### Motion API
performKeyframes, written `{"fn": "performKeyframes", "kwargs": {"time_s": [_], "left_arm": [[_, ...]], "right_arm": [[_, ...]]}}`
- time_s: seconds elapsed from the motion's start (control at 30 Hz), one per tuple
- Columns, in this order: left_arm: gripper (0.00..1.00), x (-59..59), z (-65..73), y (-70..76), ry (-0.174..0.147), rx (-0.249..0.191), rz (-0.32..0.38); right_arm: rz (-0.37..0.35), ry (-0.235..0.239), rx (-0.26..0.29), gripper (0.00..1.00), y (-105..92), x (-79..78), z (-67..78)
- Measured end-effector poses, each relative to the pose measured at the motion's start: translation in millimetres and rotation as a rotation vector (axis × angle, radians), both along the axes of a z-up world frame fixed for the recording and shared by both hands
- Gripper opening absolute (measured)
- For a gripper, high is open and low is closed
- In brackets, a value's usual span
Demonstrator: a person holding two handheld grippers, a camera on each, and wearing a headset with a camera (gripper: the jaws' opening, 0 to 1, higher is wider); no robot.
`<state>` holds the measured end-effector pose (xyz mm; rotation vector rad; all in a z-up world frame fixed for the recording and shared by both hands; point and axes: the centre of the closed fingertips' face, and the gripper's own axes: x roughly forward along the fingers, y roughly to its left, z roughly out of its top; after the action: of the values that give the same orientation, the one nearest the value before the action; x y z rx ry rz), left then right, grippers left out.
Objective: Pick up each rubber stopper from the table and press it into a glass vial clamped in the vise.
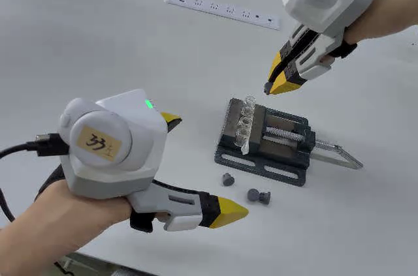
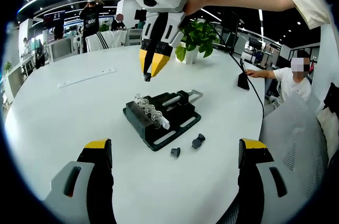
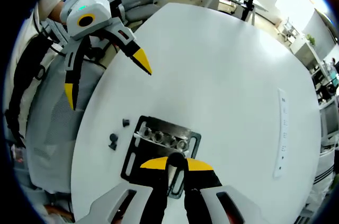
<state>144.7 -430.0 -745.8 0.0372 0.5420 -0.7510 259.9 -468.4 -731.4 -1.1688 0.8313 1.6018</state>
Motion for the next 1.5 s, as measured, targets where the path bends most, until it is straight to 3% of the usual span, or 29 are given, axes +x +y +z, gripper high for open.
{"fn": "performKeyframes", "kwargs": {"time_s": [0.63,1.5], "left_arm": [[0.99,1.4,-10.9,0.7,0.025,-0.014,0.004],[0.99,1.6,-18.8,0.6,0.048,-0.023,0.013]], "right_arm": [[0.043,0.027,-0.028,0.06,14.8,3.0,-22.0],[0.056,0.025,-0.058,0.06,12.9,11.3,-31.6]]}}
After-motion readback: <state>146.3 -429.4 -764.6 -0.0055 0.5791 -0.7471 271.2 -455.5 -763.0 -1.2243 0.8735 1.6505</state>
